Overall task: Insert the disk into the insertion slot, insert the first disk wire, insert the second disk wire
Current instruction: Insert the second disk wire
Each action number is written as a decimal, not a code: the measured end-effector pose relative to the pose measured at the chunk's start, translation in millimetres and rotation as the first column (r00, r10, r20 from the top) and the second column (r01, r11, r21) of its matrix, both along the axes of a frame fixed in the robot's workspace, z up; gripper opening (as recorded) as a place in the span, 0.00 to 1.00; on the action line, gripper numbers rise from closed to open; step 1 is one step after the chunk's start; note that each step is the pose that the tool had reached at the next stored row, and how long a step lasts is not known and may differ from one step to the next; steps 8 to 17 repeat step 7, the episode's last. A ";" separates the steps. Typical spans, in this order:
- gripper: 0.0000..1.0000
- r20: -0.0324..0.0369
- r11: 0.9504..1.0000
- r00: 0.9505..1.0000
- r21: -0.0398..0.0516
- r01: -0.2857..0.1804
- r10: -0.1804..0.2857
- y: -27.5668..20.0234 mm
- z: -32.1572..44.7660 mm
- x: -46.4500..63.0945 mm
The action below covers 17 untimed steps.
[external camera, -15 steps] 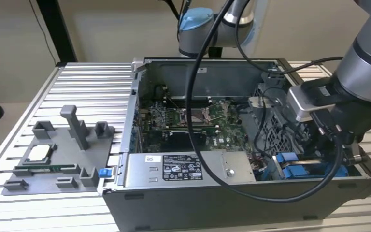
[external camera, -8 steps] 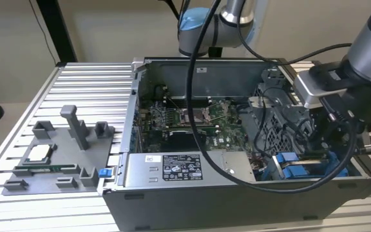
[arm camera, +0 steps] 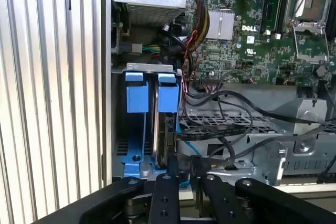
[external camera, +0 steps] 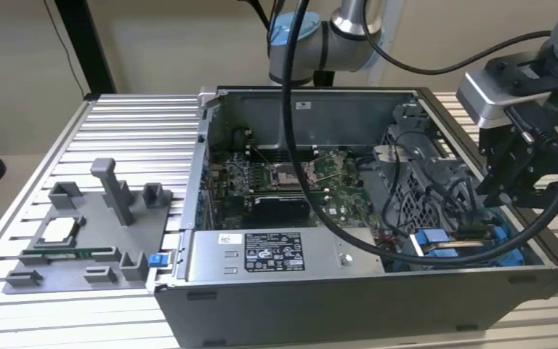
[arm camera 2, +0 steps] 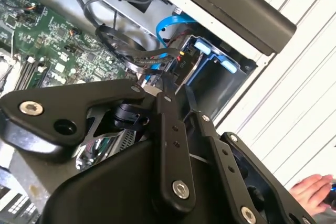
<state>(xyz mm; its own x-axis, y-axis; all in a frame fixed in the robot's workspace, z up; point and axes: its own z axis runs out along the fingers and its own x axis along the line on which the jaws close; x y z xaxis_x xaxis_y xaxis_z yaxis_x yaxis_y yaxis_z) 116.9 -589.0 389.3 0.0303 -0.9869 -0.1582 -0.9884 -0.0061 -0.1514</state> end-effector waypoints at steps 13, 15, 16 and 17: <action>1.00 0.000 1.000 1.000 0.000 0.000 0.000 0.0 0.5 0.0; 1.00 0.000 1.000 1.000 0.000 0.000 0.000 0.0 0.5 0.0; 1.00 0.000 1.000 1.000 0.000 0.000 0.000 0.0 0.5 0.0; 1.00 0.000 1.000 1.000 0.000 0.000 0.000 0.0 0.5 0.0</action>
